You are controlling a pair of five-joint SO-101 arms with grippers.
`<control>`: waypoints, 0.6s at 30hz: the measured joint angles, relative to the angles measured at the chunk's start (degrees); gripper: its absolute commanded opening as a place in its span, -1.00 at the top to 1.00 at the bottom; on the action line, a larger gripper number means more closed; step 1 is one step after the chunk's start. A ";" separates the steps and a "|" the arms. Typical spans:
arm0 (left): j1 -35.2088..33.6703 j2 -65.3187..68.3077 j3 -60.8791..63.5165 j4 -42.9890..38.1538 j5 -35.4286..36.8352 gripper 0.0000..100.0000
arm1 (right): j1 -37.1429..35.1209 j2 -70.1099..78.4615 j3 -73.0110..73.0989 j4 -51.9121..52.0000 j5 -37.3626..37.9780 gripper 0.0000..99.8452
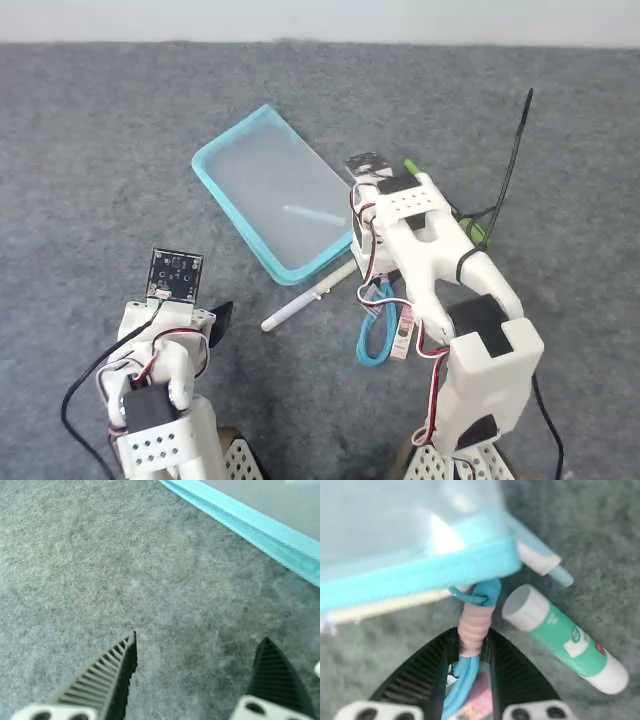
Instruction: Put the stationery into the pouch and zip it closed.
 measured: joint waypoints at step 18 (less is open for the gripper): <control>0.00 0.00 -4.31 -2.73 0.70 0.24 | 0.26 -54.68 32.44 -10.90 7.56 0.99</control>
